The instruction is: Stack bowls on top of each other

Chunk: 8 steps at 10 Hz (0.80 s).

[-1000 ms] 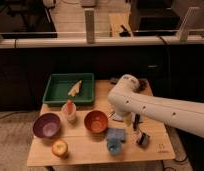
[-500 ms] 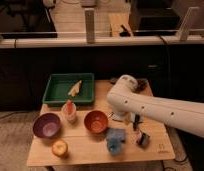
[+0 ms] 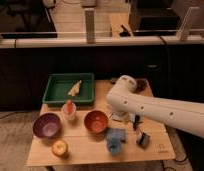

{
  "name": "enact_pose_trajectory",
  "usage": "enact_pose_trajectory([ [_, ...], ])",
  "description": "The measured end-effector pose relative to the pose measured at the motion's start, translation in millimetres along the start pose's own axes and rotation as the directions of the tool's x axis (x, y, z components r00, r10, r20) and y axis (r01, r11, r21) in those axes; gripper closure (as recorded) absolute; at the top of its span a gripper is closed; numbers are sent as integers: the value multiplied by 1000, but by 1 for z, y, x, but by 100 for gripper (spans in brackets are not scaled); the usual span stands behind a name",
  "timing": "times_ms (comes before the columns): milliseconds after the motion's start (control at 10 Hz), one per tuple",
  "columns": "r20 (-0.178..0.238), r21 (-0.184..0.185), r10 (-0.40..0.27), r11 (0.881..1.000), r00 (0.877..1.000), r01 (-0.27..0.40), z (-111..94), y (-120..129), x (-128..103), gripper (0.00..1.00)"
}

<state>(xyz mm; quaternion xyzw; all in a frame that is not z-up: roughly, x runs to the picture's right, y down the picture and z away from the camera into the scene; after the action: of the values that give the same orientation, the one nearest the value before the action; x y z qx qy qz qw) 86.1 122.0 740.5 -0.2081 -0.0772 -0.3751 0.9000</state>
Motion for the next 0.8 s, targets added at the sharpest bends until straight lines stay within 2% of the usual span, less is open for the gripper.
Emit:
enact_pose_trajectory([
  [400, 8, 13, -86, 996, 996, 86, 3, -5, -5, 20],
  [800, 12, 22, -174, 985, 985, 173, 6, -9, -10, 20],
])
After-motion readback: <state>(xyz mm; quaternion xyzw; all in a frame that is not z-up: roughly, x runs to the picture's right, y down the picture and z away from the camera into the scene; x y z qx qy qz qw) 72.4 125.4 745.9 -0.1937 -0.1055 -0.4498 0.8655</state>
